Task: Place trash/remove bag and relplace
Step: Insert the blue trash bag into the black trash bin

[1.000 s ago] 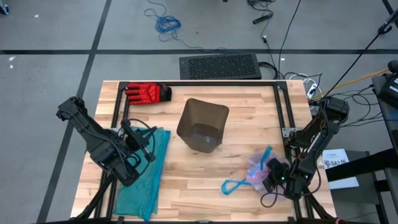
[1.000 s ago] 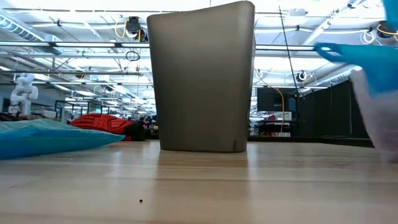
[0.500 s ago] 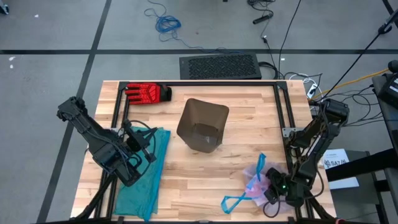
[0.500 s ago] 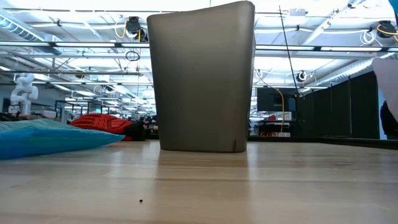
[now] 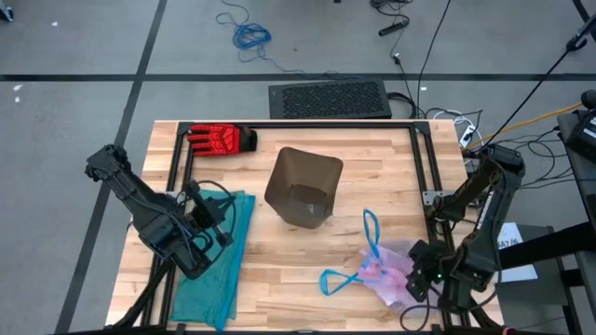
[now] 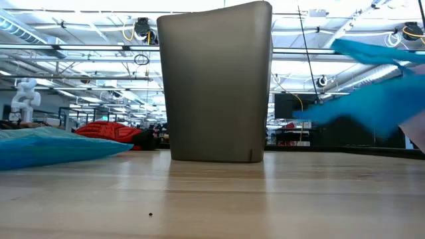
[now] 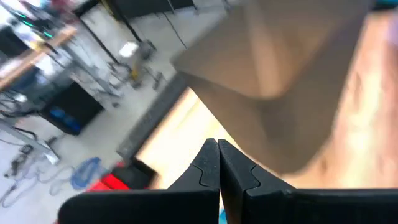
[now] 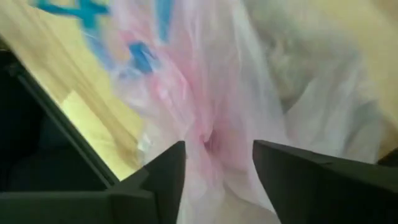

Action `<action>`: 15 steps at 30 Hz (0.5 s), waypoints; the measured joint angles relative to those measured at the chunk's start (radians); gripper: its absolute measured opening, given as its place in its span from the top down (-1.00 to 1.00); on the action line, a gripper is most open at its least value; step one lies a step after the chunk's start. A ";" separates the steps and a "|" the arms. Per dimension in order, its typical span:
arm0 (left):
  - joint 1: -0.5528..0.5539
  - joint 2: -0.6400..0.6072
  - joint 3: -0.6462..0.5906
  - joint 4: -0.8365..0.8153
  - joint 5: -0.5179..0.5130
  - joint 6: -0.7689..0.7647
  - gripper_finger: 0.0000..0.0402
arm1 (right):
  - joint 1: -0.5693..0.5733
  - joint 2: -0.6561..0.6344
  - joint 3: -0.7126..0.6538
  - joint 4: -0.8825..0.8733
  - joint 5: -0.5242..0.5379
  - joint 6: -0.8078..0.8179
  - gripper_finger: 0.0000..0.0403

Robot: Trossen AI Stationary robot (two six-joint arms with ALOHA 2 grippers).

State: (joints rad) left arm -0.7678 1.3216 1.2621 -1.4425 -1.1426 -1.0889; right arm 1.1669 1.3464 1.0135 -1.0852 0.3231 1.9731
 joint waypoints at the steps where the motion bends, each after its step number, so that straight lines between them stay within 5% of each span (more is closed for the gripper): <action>1: 0.000 0.000 0.000 0.016 0.033 0.023 1.00 | 0.000 0.000 0.029 -0.036 0.016 -0.019 0.07; 8: 0.006 0.000 0.000 0.245 0.280 0.231 0.84 | -0.003 0.000 0.190 -0.198 0.205 -0.147 -0.01; 15: 0.046 0.041 0.000 0.332 0.552 0.149 0.48 | -0.030 0.000 0.234 -0.304 0.236 -0.206 -0.01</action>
State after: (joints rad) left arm -0.7222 1.3625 1.2621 -1.1101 -0.5911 -0.9397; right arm 1.1370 1.3462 1.2476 -1.3893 0.5587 1.7668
